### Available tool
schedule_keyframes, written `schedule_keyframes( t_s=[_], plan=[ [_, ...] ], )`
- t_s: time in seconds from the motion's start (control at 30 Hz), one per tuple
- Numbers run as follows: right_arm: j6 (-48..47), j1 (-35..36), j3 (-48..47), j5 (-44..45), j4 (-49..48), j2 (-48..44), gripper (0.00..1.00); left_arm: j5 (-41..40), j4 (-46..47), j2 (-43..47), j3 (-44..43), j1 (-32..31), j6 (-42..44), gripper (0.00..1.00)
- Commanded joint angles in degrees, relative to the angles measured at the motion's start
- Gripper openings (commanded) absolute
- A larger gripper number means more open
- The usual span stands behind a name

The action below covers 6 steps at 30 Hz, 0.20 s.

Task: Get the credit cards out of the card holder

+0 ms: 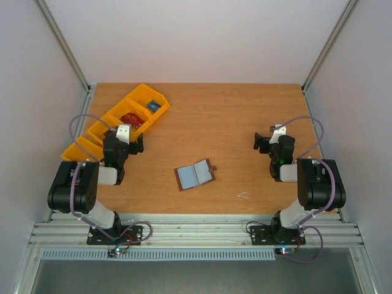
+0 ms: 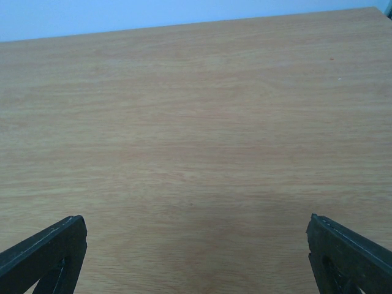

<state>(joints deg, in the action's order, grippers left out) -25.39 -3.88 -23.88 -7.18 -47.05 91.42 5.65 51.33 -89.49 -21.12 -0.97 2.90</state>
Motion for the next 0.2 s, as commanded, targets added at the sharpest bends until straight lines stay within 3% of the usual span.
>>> schedule_keyframes(
  t_s=[0.0, 0.17],
  plan=[
    [-0.46, -0.30, -0.20, -0.38, -0.69, -0.36, 0.99, -5.33, 0.39, -0.15, -1.98, 0.27, -1.67, 0.99],
    [-0.50, -0.33, -0.20, -0.38, -0.70, -0.29, 0.98, -5.34, 0.39, -0.15, -1.99, 0.26, -1.64, 0.99]
  ],
)
